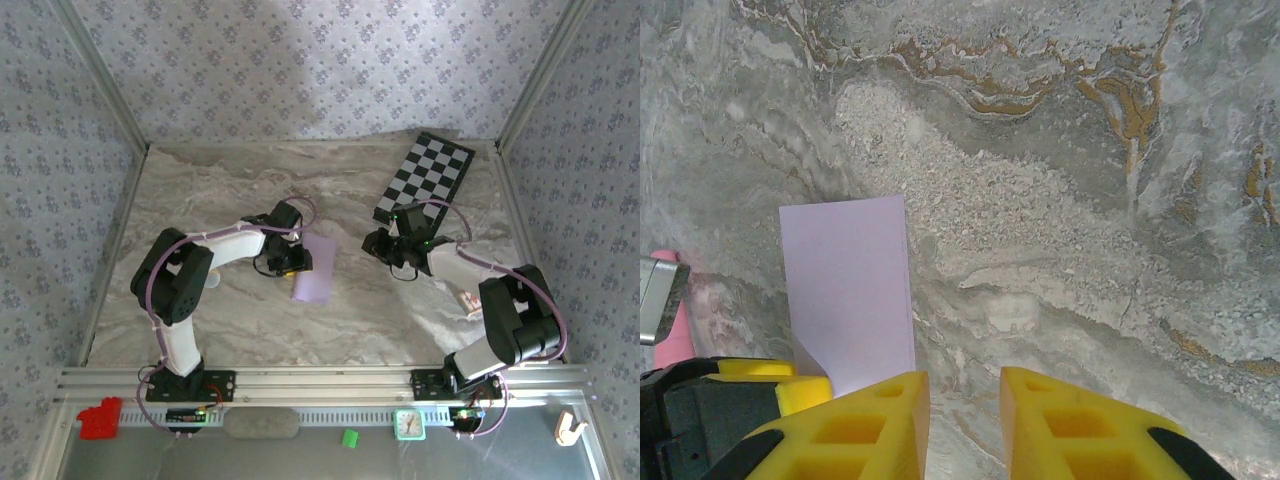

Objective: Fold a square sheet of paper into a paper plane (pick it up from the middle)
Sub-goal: Hold the square sheet of paper at the center of the table.

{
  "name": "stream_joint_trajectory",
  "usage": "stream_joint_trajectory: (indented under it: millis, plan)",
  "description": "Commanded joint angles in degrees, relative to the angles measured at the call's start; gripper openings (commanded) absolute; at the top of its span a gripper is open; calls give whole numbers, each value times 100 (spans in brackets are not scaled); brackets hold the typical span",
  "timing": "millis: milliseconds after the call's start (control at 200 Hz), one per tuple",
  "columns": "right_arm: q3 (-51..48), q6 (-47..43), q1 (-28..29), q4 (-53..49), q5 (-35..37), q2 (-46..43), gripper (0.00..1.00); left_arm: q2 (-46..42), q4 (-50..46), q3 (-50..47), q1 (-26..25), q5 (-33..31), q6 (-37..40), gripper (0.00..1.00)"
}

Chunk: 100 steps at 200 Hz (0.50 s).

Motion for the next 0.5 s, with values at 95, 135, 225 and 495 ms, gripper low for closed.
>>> stream_joint_trajectory:
  millis: [95,135,225,495]
  plan:
    - [-62,-87,-1,-24,-54,5,26,592,-65,-168,-204,-15,166,44]
    - [-51,-97,8,-17,-88,30,26,608,-73,-153,-223,0,197,44]
    - [-56,-87,15,22,-119,84,26,628,-93,-133,-257,5,233,44]
    - [-15,-74,96,88,-200,207,27,689,-102,-115,-270,1,223,44]
